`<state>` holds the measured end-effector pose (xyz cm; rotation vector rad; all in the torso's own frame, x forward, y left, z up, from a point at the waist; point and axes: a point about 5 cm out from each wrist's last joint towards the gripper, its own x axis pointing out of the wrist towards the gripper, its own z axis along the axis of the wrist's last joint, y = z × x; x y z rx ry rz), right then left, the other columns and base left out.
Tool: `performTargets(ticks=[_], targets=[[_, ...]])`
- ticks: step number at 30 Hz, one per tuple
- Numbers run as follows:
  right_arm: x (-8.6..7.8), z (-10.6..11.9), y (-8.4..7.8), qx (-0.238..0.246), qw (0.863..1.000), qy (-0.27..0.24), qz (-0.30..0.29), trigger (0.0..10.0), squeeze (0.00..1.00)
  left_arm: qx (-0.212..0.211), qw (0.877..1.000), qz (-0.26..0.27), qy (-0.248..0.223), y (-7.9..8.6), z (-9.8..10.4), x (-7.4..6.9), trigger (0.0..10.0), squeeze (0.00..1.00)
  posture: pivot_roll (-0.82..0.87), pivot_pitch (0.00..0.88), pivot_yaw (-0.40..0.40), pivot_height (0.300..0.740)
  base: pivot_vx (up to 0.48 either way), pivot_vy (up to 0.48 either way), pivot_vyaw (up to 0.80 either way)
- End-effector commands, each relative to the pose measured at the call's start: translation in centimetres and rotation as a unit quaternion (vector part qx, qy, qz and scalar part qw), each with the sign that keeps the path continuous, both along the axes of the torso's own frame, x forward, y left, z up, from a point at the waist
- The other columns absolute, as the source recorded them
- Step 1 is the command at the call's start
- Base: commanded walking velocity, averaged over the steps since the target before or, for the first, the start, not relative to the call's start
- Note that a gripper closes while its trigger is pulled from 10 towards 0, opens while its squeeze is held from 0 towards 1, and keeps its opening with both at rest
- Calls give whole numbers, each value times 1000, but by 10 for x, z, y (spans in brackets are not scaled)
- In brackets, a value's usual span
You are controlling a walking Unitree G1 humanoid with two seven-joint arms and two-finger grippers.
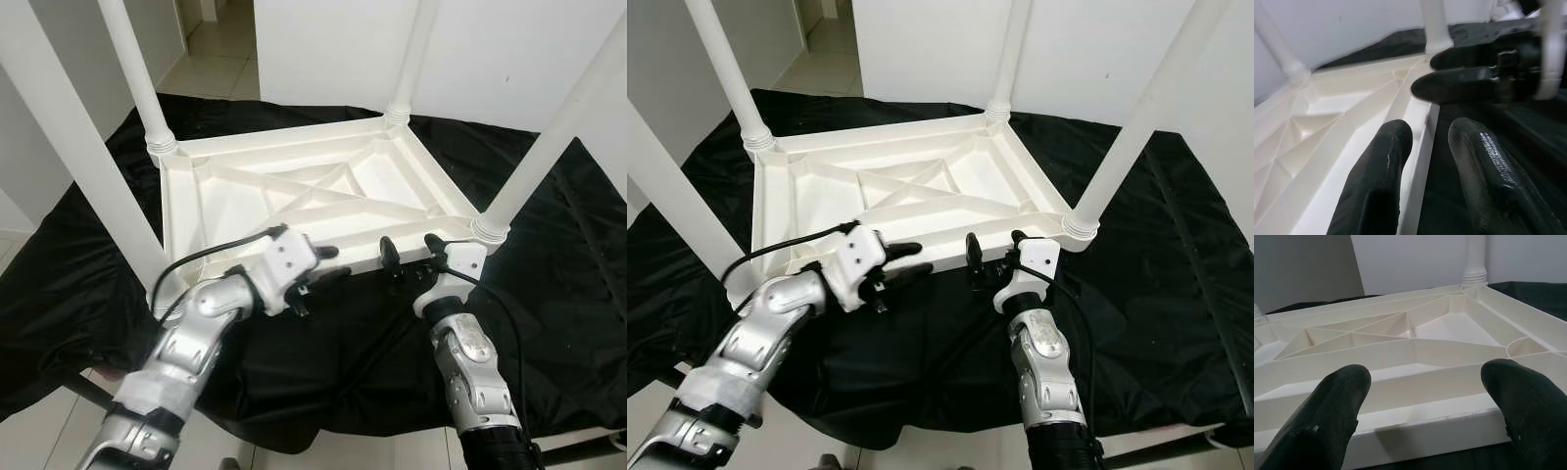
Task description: Building children table
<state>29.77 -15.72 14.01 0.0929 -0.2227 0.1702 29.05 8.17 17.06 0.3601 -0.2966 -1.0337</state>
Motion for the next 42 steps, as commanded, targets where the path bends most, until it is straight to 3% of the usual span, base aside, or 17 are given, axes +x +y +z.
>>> performTargets(ticks=[1,8,13,17,18,22,23,24,25,27,28,33,34,35,36,39,42], targets=[[1,-2,-1,-3,1000,1,-6,10000,0,-10,1000,0,-14,5,1,-6,10000,0,26,78,13,740,0,0,0],[4,0,2,-22,1000,-7,-4,10000,0,-48,999,7,-3,17,-1,-16,10000,0,22,89,23,740,0,0,0],[2,-1,-1,-34,999,-9,-3,10000,0,-33,999,-33,19,28,-9,-37,10000,0,18,98,39,740,0,0,0],[1,-2,-2,-36,999,-9,-3,10000,0,-27,999,-43,13,32,-10,-44,10000,0,20,102,43,740,0,0,0],[2,-3,-4,-39,999,-7,-4,10000,0,-22,998,-56,24,40,-11,-53,10000,0,21,107,50,740,0,0,0],[2,-4,-7,-44,999,-5,-7,10000,0,-12,997,-71,34,51,-14,-65,10000,0,28,111,53,740,0,0,0],[3,-5,-7,-46,999,-3,-6,10000,0,5,996,-73,42,62,-16,-69,10000,0,39,114,57,740,0,0,0],[3,-5,-7,-46,999,-3,-6,10000,0,5,996,-73,42,62,-16,-69,10000,0,39,114,57,740,0,0,0],[5,-6,-7,-50,999,-2,-5,10000,0,38,995,-74,55,78,-20,-74,10000,0,47,112,53,740,0,0,0],[5,-6,-7,-51,999,-2,-5,10000,0,48,994,-76,60,82,-22,-76,10000,0,47,112,53,740,0,0,0],[7,-6,-7,-52,999,-2,-4,10000,0,72,992,-76,68,94,-23,-79,10000,0,51,110,49,740,0,0,0],[11,-5,-8,-54,999,-2,-3,10000,0,93,988,-70,97,113,-21,-80,10000,0,63,105,38,740,0,0,0],[12,-4,-9,-55,998,-3,0,10000,0,102,988,-58,100,122,-19,-80,10000,0,73,102,26,740,0,0,0],[16,-2,-9,-55,998,-5,6,10000,0,122,988,-21,97,141,-13,-78,10000,0,89,99,8,740,0,0,0],[16,-2,-9,-55,998,-5,6,10000,0,122,988,-21,97,141,-13,-78,10000,0,89,99,8,740,0,0,0],[22,0,-5,-60,998,-8,19,10000,0,143,984,21,101,169,-2,-80,10000,0,111,96,-13,740,0,0,0],[24,1,-4,-61,998,-9,23,10000,0,153,983,39,98,178,2,-81,10000,0,111,96,-13,740,0,0,0]])
